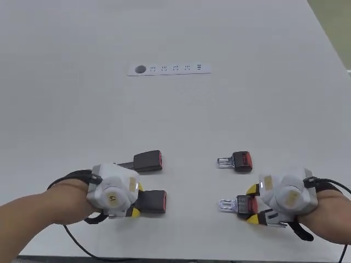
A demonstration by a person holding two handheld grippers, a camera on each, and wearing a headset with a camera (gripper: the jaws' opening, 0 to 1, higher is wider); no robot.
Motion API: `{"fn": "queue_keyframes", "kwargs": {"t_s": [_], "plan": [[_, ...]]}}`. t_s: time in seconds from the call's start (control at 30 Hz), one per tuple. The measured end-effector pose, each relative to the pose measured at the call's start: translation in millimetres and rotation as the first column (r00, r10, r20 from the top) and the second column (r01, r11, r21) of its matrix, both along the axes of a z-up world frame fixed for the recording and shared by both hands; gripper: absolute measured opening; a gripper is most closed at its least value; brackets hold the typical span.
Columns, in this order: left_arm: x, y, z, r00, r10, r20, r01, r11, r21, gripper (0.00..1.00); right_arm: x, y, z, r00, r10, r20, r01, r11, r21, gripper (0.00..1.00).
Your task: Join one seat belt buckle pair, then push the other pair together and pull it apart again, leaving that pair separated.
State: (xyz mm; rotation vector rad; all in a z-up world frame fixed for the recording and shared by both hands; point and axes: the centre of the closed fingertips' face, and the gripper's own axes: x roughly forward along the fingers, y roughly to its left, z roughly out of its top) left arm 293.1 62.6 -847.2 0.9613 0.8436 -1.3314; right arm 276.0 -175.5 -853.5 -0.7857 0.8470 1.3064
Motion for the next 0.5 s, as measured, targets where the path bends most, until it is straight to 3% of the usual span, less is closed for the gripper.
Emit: {"fn": "queue_keyframes", "kwargs": {"t_s": [0.5], "plan": [[-0.1,1.3,-1.3,1.000,0.000,0.006,0.000,1.000,0.003,0.30,-3.3,5.3,1.2,1.000,-0.012,0.006,0.012,1.000,0.007,0.34]]}}
